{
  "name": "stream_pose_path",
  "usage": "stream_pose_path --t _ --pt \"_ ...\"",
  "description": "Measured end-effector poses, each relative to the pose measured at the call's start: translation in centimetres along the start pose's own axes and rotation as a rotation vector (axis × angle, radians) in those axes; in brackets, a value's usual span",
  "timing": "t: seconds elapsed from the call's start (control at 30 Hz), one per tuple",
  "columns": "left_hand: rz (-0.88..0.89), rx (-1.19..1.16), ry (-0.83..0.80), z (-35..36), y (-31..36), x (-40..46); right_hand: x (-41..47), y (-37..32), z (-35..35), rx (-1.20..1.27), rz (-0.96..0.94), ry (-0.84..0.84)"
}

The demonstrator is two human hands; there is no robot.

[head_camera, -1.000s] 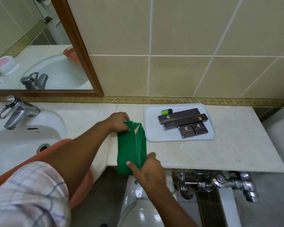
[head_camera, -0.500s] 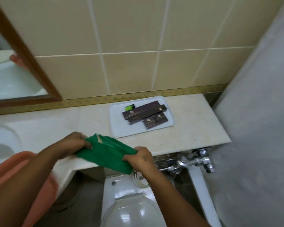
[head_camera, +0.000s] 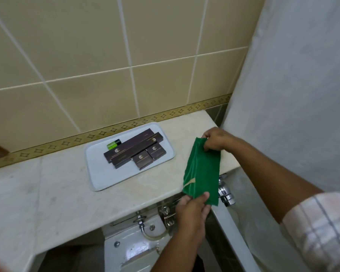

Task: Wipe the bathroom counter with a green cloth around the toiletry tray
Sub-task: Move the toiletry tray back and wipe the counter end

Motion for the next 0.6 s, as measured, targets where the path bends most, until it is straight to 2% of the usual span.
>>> stream_pose_path --t 0.2,0.27,0.33,0.37,0.43,0.47,0.5,0.53,0.6 --pt "0.093 -0.085 0.047 4.3 0.6 3.1 4.1 -3.4 -1.0 -0.059 -0.091 0.097" --pt "0.074 0.009 0.029 3.9 0.8 3.4 4.4 -3.3 -0.3 -0.03 -0.084 0.194" --pt "0.12 0.314 -0.044 2.2 1.4 3.4 3.7 -2.5 1.3 0.061 -0.101 0.318" --pt "0.248 0.554 -0.089 1.0 2.4 3.4 3.0 -2.0 2.6 0.114 -0.134 0.367" --pt "0.719 1.125 -0.212 -1.0 5.6 3.4 1.4 -1.1 6.1 0.12 -0.188 0.428" --pt "0.961 1.394 -0.319 -1.4 7.4 3.4 0.8 -0.8 7.8 0.064 -0.194 0.436" --pt "1.132 1.617 -0.461 -1.8 8.8 3.7 0.5 -0.5 9.5 0.0 -0.185 0.434" --pt "1.192 1.811 -0.613 -2.3 10.0 4.4 0.4 -0.5 10.5 -0.047 -0.176 0.435" --pt "1.138 2.086 -0.897 -2.9 11.8 6.1 0.8 -0.4 11.3 -0.08 -0.178 0.453"
Point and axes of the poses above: each hand's wrist, its own x-axis towards the middle knuckle, its own z-axis out of the palm, y = z × x, the point moved 5 cm from there along x, towards the middle knuckle, and after that the axes turned 9 degrees about z, right-handed, at the moved point
